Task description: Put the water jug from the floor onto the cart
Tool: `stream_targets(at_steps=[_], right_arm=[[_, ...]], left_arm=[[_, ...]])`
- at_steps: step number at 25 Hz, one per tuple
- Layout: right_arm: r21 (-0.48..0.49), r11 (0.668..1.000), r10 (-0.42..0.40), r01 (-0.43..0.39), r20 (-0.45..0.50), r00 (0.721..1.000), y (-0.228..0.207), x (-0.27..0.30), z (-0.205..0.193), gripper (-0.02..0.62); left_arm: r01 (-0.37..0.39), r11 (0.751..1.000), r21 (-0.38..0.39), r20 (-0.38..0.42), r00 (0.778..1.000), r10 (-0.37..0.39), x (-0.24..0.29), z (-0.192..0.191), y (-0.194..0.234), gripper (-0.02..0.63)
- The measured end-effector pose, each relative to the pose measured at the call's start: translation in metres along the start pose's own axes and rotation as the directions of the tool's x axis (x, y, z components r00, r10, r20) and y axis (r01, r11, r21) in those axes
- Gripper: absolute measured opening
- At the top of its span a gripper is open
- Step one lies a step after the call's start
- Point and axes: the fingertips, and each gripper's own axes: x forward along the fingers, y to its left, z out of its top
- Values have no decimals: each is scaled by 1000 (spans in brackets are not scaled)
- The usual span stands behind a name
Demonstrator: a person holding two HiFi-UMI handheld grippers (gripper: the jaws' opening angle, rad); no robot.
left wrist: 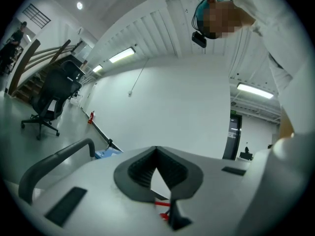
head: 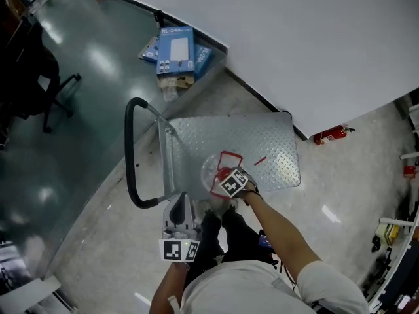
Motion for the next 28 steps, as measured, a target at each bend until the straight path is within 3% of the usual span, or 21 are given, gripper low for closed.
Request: stream_targets(at_steps=[2,7,10,28], right_arm=[[6,1000,8,-8,7,1000,-5,15,11,270],[14,999,31,-32,72,997,-15,24,57,270],[-14,999,40,-39,75,996,-18,26,78,270],[-60,998,37,-36,17,999,-9,22,26,272]], left_arm=[[-15,1000,14,-13,1000,15,5,-6,7,3],[-94,995,-36,-42,995,92,16,-20,26,3],[-88,996,-24,-41,995,87,27,-20,28,3],[-86,996,-22,-14,996,86,28,-11,33,3]])
